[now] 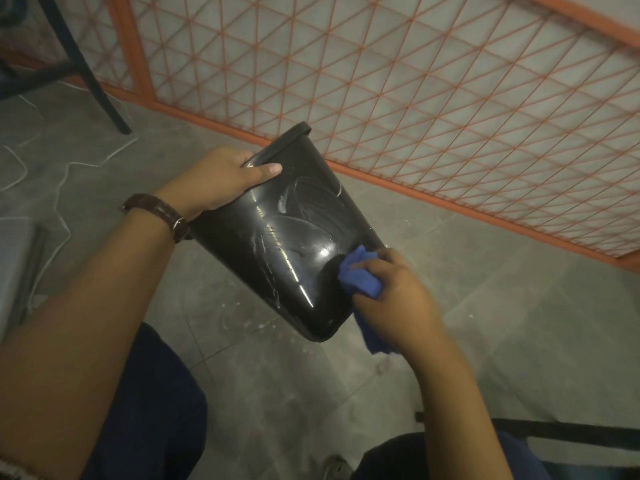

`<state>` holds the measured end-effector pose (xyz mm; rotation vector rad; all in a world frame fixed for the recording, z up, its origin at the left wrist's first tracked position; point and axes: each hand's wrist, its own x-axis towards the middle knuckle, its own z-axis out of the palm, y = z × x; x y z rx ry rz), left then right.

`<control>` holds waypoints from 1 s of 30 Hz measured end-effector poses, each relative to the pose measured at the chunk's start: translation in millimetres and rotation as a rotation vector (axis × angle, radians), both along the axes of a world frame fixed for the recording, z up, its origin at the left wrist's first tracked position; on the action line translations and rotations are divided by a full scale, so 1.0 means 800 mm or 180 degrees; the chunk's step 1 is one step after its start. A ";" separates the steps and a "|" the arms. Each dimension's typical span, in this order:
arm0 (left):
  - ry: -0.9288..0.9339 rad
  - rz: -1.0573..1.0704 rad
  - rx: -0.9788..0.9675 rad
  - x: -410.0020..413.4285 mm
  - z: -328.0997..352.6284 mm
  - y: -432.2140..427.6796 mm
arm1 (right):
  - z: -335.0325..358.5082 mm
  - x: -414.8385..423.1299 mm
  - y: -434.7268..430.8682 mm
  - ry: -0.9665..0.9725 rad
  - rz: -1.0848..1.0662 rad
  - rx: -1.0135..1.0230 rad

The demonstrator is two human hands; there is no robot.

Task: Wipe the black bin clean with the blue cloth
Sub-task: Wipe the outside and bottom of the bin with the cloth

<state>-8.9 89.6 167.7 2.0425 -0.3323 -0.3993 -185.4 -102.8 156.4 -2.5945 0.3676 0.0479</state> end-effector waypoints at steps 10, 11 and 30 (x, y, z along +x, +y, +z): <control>0.0034 -0.0070 -0.0099 -0.003 0.000 -0.004 | -0.012 0.008 0.001 -0.0457 -0.0224 -0.0012; 0.0008 -0.0039 -0.0056 -0.002 0.002 -0.003 | -0.011 0.008 -0.002 -0.0385 -0.0110 0.0045; 0.0216 -0.0406 -0.0118 -0.007 0.006 0.003 | 0.005 0.003 -0.031 -0.0376 -0.0572 0.0613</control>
